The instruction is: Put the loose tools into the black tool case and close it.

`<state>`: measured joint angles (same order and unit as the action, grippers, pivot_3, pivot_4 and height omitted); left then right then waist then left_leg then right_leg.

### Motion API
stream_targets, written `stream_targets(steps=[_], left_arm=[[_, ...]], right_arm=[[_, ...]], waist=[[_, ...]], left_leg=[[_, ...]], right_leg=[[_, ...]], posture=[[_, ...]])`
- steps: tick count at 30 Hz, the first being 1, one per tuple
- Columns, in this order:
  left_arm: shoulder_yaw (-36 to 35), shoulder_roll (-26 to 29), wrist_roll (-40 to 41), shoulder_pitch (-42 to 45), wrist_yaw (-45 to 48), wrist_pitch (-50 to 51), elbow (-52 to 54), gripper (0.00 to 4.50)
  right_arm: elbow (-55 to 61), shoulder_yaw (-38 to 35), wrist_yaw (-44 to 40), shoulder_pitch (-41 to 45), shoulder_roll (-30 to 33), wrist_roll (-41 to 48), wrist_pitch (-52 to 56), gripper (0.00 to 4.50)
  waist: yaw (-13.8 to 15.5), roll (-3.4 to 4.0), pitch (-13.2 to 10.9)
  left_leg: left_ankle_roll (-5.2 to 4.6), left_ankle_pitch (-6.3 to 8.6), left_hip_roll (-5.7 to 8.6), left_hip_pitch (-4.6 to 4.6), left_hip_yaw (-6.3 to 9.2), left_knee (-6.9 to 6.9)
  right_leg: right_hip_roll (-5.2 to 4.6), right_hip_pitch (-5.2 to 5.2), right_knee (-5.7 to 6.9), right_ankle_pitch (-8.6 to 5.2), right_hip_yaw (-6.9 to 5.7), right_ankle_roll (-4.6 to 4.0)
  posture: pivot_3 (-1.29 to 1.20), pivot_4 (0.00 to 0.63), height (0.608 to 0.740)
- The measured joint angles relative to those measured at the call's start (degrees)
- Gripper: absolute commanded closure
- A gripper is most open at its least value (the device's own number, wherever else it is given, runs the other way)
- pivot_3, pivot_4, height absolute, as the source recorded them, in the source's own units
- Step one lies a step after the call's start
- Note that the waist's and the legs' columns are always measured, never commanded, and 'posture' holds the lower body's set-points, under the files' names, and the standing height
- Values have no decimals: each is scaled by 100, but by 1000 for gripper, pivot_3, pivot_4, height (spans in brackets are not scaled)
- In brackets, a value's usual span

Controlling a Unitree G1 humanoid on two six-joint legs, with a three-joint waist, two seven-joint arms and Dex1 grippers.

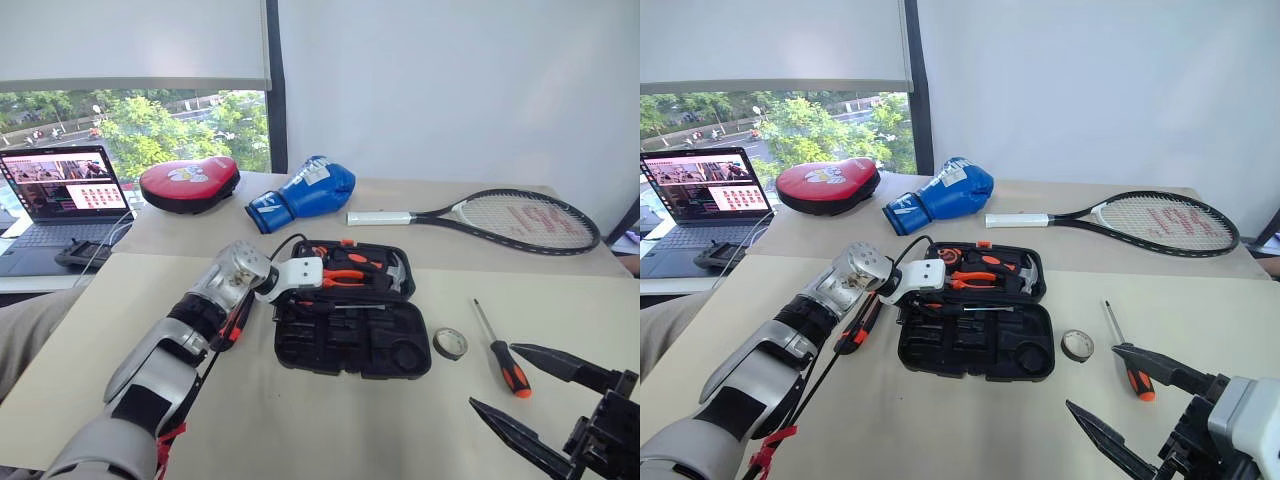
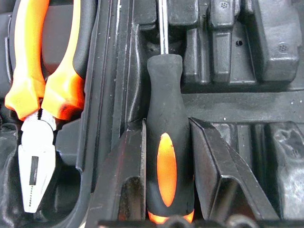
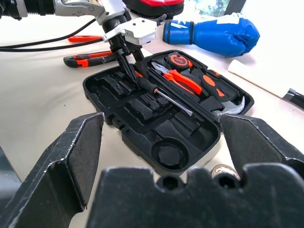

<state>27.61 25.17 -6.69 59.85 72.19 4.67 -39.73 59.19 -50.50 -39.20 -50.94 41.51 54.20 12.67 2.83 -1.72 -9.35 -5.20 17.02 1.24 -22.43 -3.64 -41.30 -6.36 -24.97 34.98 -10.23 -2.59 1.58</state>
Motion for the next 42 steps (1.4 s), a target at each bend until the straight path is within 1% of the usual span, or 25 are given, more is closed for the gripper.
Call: stream_targets(steps=[2,3,4,6,7,8,9,11,12,14,15,16,19,22,25,27,29,31,33,34,37,40,41,42], left_arm=[[-190,20,93,-40,32,131,109,1328],[-298,35,192,-61,56,219,212,903],[-449,62,301,-96,80,372,402,903],[-875,192,759,-300,184,974,1096,1219],[-1046,233,945,-392,185,1278,1400,1384],[-1313,262,1186,-595,102,1731,1900,1845],[-1502,237,1368,-788,-51,2100,2294,2164],[-1798,36,1529,-1190,-581,2648,2825,2883],[-1929,-196,1536,-1476,-1042,2854,3026,3224],[-2022,-544,1521,-1852,-1726,3071,3095,4023],[-2032,-673,1492,-1996,-2009,3091,3098,4335],[-2064,-793,1459,-2088,-2266,3090,3098,4484],[-1997,-1045,1246,-2266,-2994,2998,3097,4484],[-1602,-1019,911,-2387,-3224,2734,3105,4484],[-1188,-815,612,-2390,-3204,2402,3092,4484],[-998,-678,424,-2378,-3196,2090,3007,4484],[-876,-580,287,-2363,-3184,1790,2867,4484],[-805,-477,183,-2352,-3165,1376,2672,4484],[-792,-462,167,-2349,-3145,1207,2594,4484],[-759,-390,125,-2307,-3113,966,2481,4484],[-608,-242,-50,-2228,-3063,412,2270,4484],[-720,-266,60,-2236,-3016,137,2090,4484],[-929,-364,327,-2292,-2928,214,2071,4484],[-1275,-500,808,-2434,-2769,489,2159,4484]], right_arm=[[-1,4,36,19,23,1,0,0],[-1,4,46,19,23,1,0,0],[-1,6,48,20,27,1,1,0],[-2,11,54,30,39,2,2,0],[1,11,58,39,46,2,2,0],[-2,15,68,55,52,1,5,0],[-3,19,80,68,60,0,11,0],[-3,30,114,137,83,-1,25,0],[-3,45,147,197,114,-1,39,0],[-1,48,206,257,186,4,50,0],[-1,48,219,265,215,10,55,0],[-1,48,228,266,222,15,60,0],[0,48,294,294,274,61,120,0],[-1,55,360,337,377,98,159,0],[0,57,439,400,469,112,218,0],[1,57,449,447,499,111,307,0],[3,64,487,489,551,98,462,0],[-42,175,778,683,740,-22,840,0],[-108,272,932,789,779,-48,1022,0],[-209,346,1107,961,854,-44,1242,0],[-347,517,1219,1195,892,-85,1489,0],[-474,685,1346,1513,965,-219,1730,0],[-508,729,1424,1612,1045,-249,1867,0],[-545,765,1530,1715,1187,-306,2096,0]], waist=[[-6,-1,-1],[-13,0,0],[-20,0,0],[-52,2,0],[-62,3,0],[-75,7,3],[-77,13,6],[-69,22,11],[-56,23,12],[-22,20,10],[-16,18,9],[-9,18,9],[-15,18,9],[-26,25,14],[-16,36,20],[-24,43,28],[-36,52,47],[-62,62,73],[-61,68,89],[-60,72,94],[-64,80,104],[-75,85,112],[-79,86,111],[-90,86,111]], left_leg=[[-1,1,-2,-13,0,-9],[-2,1,-4,-20,1,-14],[-4,3,-5,-25,2,-19],[-6,5,-7,-31,4,-19],[-6,5,-6,-31,4,-19],[-5,5,-6,-30,4,-19],[-3,6,-5,-28,4,-20],[-3,7,-1,-25,5,-22],[-5,8,0,-22,7,-24],[-13,13,2,-28,12,-32],[-13,13,2,-31,13,-35],[-13,13,3,-30,13,-36],[-12,13,2,-29,13,-38],[-10,14,2,-16,11,-35],[-15,20,0,29,12,-27],[-14,29,-5,48,12,-25],[-11,33,-9,56,12,-25],[-6,38,-12,59,11,-24],[-5,38,-14,60,11,-23],[-5,38,-14,59,11,-23],[-4,38,-15,61,10,-17],[-4,38,-15,66,5,-9],[-5,38,-15,63,3,-9],[-4,37,-17,48,4,-11]], right_leg=[[0,-8,0,1,0,2],[1,-13,0,2,-1,3],[1,-17,2,2,-2,4],[-1,-21,2,0,2,7],[0,-22,1,-1,2,8],[-1,-21,2,-2,11,10],[-4,-18,2,-4,15,13],[-7,-12,2,-7,22,18],[-9,-7,2,-7,24,18],[-10,-5,1,-6,21,20],[-10,-6,1,-4,21,21],[-10,-6,1,-1,22,21],[-9,-5,1,4,24,18],[-9,3,1,4,25,17],[-14,52,-11,1,23,15],[-27,71,-18,-13,26,-3],[-30,75,-19,-28,28,17],[-30,73,-17,-21,30,14],[-30,72,-17,-17,30,6],[-31,71,-16,-14,30,-1],[-29,71,-18,-15,30,-1],[-29,71,-18,-14,31,0],[-30,66,-18,-15,30,0],[-31,52,-16,-13,29,1]], posture=[[0,150,740],[0,150,740],[0,150,740],[0,150,740],[0,150,740],[0,150,740],[0,150,740],[0,150,740],[0,150,740],[0,150,740],[0,150,740],[0,150,740],[0,150,740],[0,150,740],[0,150,740],[0,150,740],[0,150,740],[0,150,740],[0,150,740],[0,150,740],[0,150,740],[0,150,740],[0,150,740],[0,150,740]])
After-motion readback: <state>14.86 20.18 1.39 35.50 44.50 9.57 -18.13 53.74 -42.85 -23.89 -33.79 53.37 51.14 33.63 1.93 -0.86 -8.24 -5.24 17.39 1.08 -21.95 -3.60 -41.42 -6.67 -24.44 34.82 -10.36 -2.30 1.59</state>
